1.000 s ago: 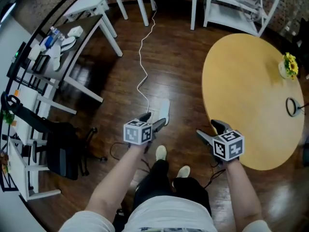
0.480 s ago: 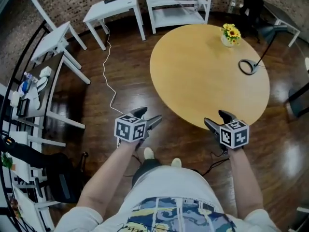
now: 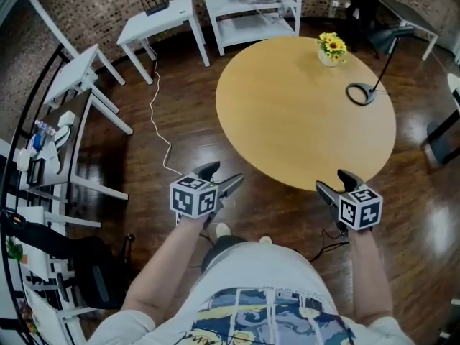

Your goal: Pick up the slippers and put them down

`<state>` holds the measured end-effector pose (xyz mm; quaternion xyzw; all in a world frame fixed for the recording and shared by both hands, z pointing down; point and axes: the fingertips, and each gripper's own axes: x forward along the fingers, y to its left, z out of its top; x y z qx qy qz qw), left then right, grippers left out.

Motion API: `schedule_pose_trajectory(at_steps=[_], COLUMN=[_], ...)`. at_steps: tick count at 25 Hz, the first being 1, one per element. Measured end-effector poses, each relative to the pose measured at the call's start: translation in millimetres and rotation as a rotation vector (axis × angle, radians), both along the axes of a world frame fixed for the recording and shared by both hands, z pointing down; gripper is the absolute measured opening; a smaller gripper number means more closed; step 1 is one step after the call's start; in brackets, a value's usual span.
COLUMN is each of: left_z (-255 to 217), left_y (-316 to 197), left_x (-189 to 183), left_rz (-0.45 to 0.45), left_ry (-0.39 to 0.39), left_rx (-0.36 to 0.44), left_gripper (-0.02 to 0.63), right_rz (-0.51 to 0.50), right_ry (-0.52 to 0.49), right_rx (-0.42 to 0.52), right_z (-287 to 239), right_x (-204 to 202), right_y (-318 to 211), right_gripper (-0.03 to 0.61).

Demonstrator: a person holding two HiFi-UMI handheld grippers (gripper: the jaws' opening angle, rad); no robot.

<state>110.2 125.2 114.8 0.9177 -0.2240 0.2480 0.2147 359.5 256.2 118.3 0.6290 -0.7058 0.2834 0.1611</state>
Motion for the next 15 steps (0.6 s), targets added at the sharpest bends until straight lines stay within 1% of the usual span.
schedule_pose_trajectory(at_steps=[8,15], left_z=[3,1], left_y=[3,4], left_x=[-18,-31], left_rz=[-0.045,-0.060], left_ry=[0.000,-0.017], left_rx=[0.003,0.009], left_gripper=[0.348,0.348], right_rz=[-0.021,-0.048], right_ry=[-0.001,0.014], right_rx=[0.000,0.013], right_z=[2,-8], right_x=[-8,-16], right_y=[3,-7], right_gripper=[0.362,0.361])
